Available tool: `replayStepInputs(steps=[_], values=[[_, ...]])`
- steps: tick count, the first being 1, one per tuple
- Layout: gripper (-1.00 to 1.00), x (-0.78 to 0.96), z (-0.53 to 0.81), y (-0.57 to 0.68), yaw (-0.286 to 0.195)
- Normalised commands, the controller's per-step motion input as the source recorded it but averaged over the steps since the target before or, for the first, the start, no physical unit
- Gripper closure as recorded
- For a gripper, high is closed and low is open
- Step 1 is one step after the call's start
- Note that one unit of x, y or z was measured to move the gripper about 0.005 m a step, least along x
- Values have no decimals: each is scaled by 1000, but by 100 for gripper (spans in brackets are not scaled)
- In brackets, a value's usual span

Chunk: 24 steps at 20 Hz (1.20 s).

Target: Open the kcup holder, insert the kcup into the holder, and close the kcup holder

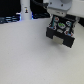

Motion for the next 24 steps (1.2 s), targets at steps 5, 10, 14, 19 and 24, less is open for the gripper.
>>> replayStepInputs(steps=[5, 10, 14, 19, 24], values=[[-100, 704, -143, 18, 56], [-100, 273, -230, 229, 211], [-100, -16, -242, 46, 298], [-100, -241, -170, 4, 324], [-100, -411, -45, 226, 204]])
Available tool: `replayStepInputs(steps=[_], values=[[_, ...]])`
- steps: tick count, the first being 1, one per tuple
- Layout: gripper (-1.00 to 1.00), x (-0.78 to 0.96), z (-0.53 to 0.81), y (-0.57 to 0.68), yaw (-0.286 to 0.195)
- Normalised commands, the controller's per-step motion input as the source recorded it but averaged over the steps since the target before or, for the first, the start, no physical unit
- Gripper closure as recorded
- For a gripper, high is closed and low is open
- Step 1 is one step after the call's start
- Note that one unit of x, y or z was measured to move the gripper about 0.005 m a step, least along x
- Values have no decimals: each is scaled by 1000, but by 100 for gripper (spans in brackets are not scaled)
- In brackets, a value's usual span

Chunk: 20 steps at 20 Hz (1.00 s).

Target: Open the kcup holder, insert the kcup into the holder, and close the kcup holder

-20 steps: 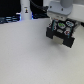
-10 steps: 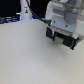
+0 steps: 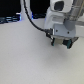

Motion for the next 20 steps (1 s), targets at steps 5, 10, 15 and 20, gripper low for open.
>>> replayStepInputs(steps=[5, 10, 15, 20], values=[[-100, -442, 10, 431, 113], [-100, -538, 16, 461, 105], [-100, -643, 29, 462, 105], [-100, -652, 42, 491, 89]])
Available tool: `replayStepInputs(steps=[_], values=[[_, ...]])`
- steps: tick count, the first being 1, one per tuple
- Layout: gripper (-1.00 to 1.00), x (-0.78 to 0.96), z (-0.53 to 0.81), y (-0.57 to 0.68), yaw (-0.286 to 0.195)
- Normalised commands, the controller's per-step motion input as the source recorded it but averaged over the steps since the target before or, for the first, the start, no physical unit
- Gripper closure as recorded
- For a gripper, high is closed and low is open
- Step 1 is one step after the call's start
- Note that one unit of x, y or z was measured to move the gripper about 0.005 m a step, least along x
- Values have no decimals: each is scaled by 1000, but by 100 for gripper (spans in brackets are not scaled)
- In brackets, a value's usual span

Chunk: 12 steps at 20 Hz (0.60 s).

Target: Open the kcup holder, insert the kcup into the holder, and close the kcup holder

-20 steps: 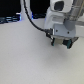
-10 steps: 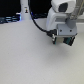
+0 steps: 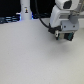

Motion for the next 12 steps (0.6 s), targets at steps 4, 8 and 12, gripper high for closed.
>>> replayStepInputs(steps=[4, 8, 12], values=[[-100, -727, 22, 504, 65], [-100, -747, 2, 435, 81], [-100, -668, 14, 426, 98]])
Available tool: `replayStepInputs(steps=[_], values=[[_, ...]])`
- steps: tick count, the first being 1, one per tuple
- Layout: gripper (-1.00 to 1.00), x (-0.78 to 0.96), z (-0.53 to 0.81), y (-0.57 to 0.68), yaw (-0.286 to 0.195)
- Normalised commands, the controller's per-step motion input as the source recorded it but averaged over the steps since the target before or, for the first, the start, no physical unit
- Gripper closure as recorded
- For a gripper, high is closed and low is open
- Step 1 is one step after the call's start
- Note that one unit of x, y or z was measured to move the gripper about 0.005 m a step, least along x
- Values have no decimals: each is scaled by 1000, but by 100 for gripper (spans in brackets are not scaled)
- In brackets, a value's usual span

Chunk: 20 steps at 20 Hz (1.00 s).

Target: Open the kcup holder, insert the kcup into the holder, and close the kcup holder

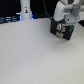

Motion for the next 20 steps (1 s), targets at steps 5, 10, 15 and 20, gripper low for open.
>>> replayStepInputs(steps=[5, 10, 15, 20], values=[[-100, -713, 5, 430, 86], [-100, -488, 207, 449, 57], [-100, 181, 882, 145, 12], [-100, 173, 418, 65, -11]])
